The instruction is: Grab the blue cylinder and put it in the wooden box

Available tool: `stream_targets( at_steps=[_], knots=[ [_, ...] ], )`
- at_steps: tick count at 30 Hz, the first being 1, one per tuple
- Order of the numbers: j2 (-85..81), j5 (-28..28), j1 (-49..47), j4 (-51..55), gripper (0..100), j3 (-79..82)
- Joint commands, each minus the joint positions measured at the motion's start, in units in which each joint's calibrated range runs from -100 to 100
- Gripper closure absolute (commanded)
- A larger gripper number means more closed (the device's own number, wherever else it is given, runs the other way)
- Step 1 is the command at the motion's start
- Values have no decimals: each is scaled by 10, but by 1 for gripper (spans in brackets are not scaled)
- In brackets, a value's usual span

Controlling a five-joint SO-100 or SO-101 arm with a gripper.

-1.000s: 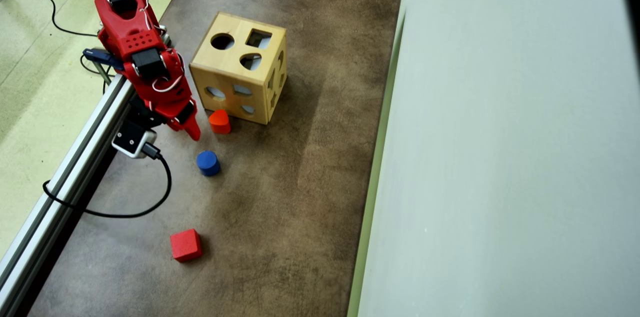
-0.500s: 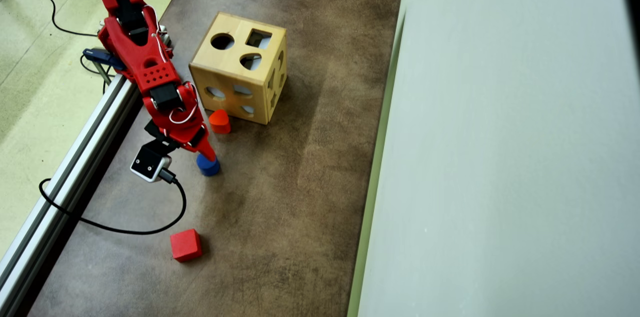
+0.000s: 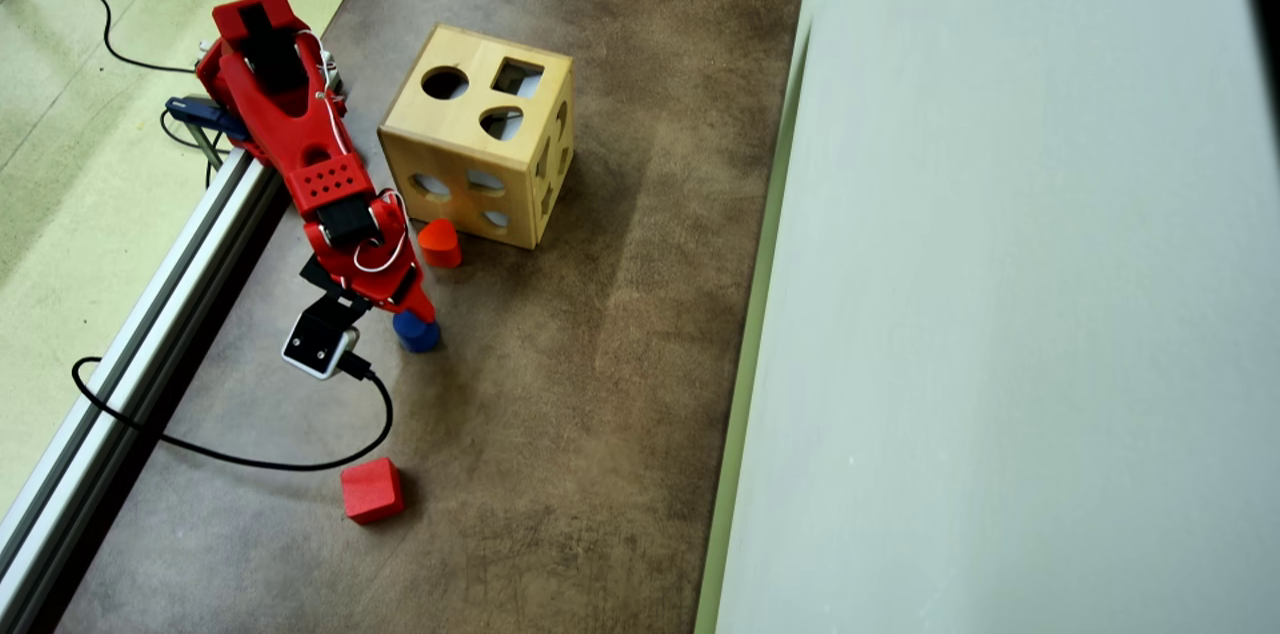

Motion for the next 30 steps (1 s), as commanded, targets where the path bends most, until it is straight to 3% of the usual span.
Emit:
stream_targets(
  at_steps=[1, 30],
  knots=[
    [-13, 12, -17, -16, 71, -20],
    [51, 20, -16, -59, 72, -39]
  ],
)
